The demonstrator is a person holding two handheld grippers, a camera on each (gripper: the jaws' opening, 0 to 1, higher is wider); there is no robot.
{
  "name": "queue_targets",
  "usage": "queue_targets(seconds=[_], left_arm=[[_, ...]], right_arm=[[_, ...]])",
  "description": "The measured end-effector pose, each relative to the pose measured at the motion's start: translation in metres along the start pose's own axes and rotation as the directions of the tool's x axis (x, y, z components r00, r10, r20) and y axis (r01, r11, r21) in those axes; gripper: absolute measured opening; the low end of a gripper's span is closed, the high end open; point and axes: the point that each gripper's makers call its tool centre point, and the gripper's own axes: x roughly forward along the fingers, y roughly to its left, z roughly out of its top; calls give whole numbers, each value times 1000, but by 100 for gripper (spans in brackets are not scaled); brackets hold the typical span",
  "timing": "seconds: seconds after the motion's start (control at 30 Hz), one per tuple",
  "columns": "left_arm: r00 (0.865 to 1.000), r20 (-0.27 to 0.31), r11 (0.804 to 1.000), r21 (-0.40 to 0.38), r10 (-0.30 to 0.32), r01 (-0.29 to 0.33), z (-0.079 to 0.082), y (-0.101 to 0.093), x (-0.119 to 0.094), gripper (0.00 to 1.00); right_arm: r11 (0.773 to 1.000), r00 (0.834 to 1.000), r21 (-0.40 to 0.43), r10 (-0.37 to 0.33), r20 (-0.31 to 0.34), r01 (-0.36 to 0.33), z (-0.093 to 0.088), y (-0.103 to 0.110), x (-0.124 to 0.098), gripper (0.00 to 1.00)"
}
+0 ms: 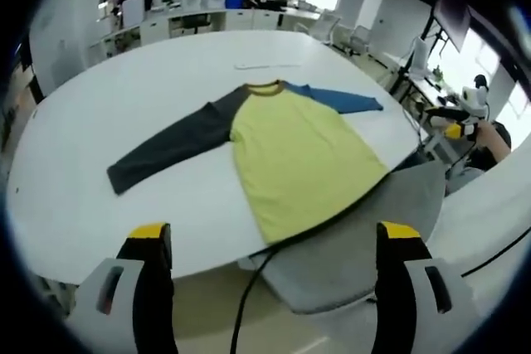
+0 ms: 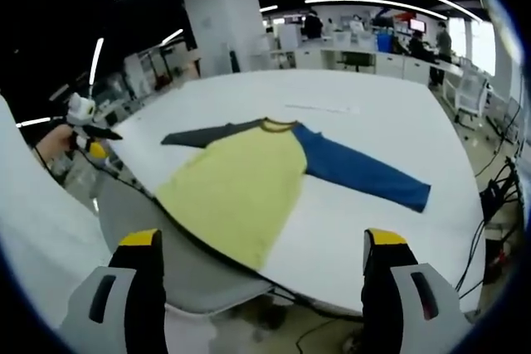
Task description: Fold the garment on the visible template until the final outline fits inside the template.
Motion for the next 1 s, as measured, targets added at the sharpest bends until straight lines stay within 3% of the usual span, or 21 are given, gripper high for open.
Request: queue_targets(seconds=[0.23, 1.0], left_arm=[[1000, -3, 1000, 15, -2, 3, -1, -4, -2, 99], [1000, -1, 999, 22, -23, 23, 6, -9, 8, 99]], right_arm=[[1000, 1000, -7, 17, 26, -17, 2, 4, -3, 100], [1000, 1000, -15, 12, 15, -12, -3, -5, 0, 99]])
